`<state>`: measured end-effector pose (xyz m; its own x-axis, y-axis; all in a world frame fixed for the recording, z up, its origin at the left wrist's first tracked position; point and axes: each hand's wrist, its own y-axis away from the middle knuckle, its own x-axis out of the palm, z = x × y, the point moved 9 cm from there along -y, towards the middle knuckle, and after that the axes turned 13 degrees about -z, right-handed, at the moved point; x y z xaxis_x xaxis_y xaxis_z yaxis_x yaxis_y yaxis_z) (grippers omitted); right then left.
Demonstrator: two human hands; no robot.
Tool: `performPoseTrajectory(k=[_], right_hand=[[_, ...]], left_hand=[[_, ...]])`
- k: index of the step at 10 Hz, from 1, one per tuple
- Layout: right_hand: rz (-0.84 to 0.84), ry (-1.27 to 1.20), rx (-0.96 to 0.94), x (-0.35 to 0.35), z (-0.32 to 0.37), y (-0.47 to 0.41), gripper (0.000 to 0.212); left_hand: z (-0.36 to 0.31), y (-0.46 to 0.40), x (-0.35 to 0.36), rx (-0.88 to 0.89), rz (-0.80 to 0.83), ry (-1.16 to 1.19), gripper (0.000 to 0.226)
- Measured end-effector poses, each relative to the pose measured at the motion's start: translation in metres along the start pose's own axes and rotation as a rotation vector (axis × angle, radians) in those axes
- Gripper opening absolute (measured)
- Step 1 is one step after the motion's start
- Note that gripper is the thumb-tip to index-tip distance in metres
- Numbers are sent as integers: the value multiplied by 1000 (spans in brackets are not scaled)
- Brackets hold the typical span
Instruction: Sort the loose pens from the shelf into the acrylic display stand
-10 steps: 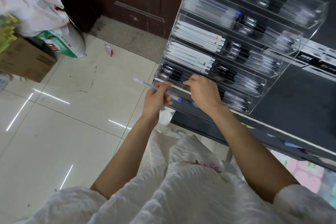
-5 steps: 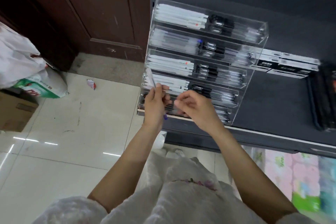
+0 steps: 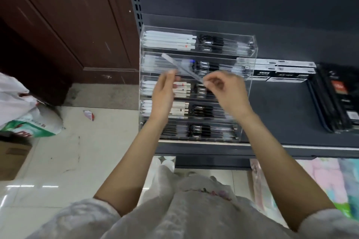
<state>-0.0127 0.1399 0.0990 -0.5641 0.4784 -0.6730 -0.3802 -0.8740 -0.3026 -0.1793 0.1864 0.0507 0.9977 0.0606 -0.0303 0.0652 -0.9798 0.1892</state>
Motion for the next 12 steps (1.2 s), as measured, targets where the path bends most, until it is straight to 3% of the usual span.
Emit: performPoseTrajectory(k=[1, 2, 4, 5, 6, 8, 10, 11, 12], right_hand=[[-38, 153, -123, 9, 4, -31, 11], [-4, 207, -206, 29, 16, -44, 11], [18, 253, -231, 49, 27, -56, 16], [31, 290, -241, 56, 31, -57, 19], [30, 323, -262, 61, 31, -56, 19], [21, 397, -348, 66, 28, -45, 22], [78, 381, -328, 70, 22, -36, 28], [50, 301, -315, 64, 23, -32, 26], [-96, 101, -300, 40, 28, -28, 23]], left_hand=[[-12, -27, -49, 181, -249, -36, 13], [-19, -46, -74, 371, -368, -225, 21], [-30, -61, -58, 721, -320, -620, 35], [-39, -59, -41, 937, -274, -824, 31], [-40, -57, -24, 1029, -148, -898, 27], [-30, -64, -12, 1060, 10, -1061, 29], [-34, -64, -14, 1059, 7, -1092, 29], [-34, -58, -15, 1050, -10, -1034, 34], [-49, -44, -11, 1034, -54, -844, 33]])
